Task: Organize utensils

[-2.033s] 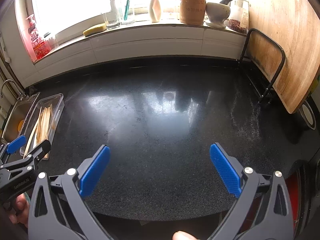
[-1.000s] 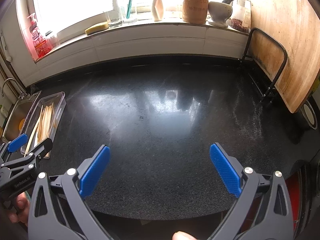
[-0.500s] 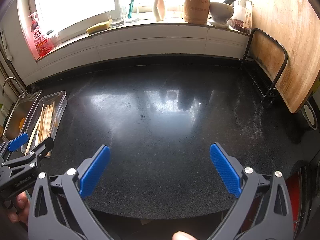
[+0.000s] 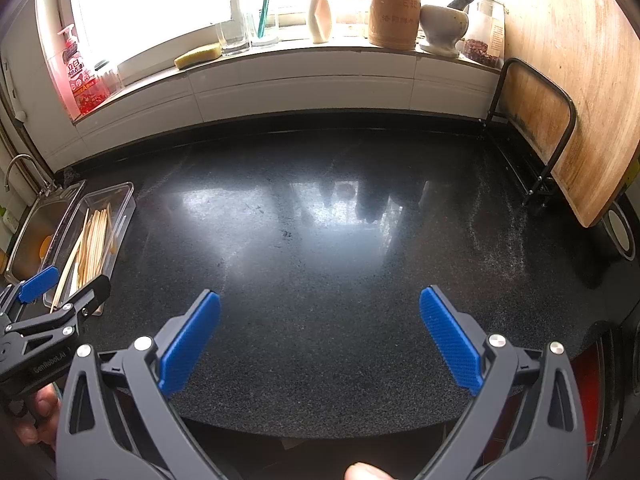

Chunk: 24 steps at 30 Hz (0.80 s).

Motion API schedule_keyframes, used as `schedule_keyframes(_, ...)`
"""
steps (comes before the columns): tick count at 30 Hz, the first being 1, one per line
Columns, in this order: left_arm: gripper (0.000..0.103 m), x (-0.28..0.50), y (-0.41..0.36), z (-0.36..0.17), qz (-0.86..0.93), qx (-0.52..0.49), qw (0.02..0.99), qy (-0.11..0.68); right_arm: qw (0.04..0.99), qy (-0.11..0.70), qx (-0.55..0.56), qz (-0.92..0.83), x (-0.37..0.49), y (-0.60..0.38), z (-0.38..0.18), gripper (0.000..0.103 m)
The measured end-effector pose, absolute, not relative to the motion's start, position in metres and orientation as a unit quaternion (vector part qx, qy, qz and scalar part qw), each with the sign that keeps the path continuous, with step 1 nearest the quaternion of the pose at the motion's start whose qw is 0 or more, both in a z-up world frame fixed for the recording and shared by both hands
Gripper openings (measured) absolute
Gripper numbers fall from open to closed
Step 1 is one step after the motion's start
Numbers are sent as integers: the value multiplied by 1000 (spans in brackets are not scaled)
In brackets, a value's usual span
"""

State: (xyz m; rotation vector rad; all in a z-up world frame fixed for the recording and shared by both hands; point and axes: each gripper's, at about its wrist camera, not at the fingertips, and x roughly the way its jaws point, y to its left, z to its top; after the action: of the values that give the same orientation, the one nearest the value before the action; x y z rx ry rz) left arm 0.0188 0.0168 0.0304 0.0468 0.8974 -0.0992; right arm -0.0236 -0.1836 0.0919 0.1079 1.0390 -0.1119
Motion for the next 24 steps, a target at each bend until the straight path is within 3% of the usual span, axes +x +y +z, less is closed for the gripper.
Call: schedule_keyframes(24,97,21,12,28,-60,22,896,439,863,499,53,-50,-21,-183,89,97)
